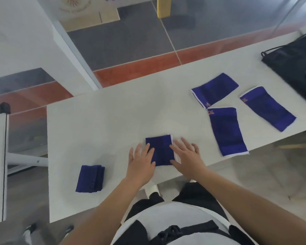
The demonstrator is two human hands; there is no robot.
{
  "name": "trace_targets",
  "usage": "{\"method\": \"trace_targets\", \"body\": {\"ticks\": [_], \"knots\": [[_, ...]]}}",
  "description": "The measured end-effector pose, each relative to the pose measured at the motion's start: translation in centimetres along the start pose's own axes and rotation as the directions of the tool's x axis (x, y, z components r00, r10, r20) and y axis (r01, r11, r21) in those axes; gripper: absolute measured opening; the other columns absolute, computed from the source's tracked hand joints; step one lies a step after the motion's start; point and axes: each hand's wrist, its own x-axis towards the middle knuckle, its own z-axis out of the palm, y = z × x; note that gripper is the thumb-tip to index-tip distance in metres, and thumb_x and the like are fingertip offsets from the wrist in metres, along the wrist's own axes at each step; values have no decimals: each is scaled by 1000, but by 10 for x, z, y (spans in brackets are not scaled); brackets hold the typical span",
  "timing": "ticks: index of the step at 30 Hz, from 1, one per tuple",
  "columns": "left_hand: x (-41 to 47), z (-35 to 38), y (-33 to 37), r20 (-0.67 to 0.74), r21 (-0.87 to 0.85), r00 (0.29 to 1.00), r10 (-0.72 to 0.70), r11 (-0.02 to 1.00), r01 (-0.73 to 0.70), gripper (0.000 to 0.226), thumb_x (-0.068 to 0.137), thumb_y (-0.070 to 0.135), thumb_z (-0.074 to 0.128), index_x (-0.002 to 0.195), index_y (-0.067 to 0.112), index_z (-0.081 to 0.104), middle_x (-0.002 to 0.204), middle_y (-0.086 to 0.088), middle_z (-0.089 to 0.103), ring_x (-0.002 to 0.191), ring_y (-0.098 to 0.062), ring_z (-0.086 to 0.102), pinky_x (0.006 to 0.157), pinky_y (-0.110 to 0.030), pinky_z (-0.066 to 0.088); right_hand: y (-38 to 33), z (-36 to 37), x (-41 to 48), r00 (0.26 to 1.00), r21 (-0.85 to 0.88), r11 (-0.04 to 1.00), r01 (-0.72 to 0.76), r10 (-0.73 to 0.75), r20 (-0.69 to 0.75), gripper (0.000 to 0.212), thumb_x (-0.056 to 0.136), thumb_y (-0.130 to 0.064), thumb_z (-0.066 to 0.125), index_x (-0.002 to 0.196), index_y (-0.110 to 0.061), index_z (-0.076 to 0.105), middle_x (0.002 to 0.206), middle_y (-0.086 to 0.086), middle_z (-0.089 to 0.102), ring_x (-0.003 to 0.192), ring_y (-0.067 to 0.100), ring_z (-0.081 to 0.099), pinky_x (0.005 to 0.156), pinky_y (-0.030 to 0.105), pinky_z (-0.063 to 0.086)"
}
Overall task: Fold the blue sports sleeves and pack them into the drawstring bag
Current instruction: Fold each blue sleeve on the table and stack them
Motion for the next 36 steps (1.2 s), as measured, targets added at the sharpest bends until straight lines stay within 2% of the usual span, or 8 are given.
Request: {"method": "trace_targets", "body": {"ticks": [4,10,19,23,26,29,33,36], "knots": [[9,-29,11,-71,-153,997,-14,988,3,59,100,31,45,155,26,26,167,1,14,154,-27,5,125,-44,4,18,-26,-15,994,141,990,3,13,-111,55,96,-44,54,148,-31,40,165,-8,22,154,17,9,121,47,13],[39,-51,62,-104,-348,994,28,935,-63,57,95,23,54,149,26,38,164,-3,25,152,-25,18,123,-40,16,73,-70,-41,950,358,916,-180,257,-179,51,94,-35,63,143,-27,49,158,-4,38,145,21,33,117,46,25],[72,-58,172,97,-619,995,16,784,48,63,93,18,61,150,22,38,160,-1,32,146,-19,31,116,-30,26,189,-110,-59,876,594,719,-360,480,-50,49,95,-21,63,142,-19,51,148,6,49,132,26,48,105,39,44],[90,-54,214,233,-794,968,-98,556,247,69,94,29,65,153,27,31,160,-3,33,140,-24,40,101,-30,38,221,-113,-46,849,745,528,-407,520,95,51,95,-18,61,144,-21,47,145,8,51,120,25,55,95,40,52],[105,-49,241,291,-850,938,-187,399,344,73,93,29,66,154,27,26,159,-5,32,138,-26,43,110,-39,40,233,-116,-32,856,817,419,-395,492,162,55,94,-14,63,145,-21,45,143,8,50,112,23,56,92,40,54],[118,-47,263,318,-897,908,-273,224,381,71,95,21,65,153,26,25,152,-3,38,131,-27,49,106,-48,48,237,-116,-20,869,844,349,-407,433,240,57,93,-15,63,145,-23,43,139,7,50,116,28,58,93,49,57],[126,-40,277,369,-912,862,-349,42,407,64,93,22,65,148,24,32,139,-10,54,116,-28,61,94,-44,56,240,-115,-8,836,861,231,-453,447,320,54,94,-10,63,143,-21,42,128,11,58,107,29,63,86,46,60],[121,-37,279,352,-929,847,-398,-43,367,46,93,18,66,135,21,47,129,-10,62,111,-27,65,72,-28,53,245,-117,-7,789,857,106,-505,460,408,48,94,-10,64,138,-19,47,125,12,59,105,30,63,77,37,59]]}}
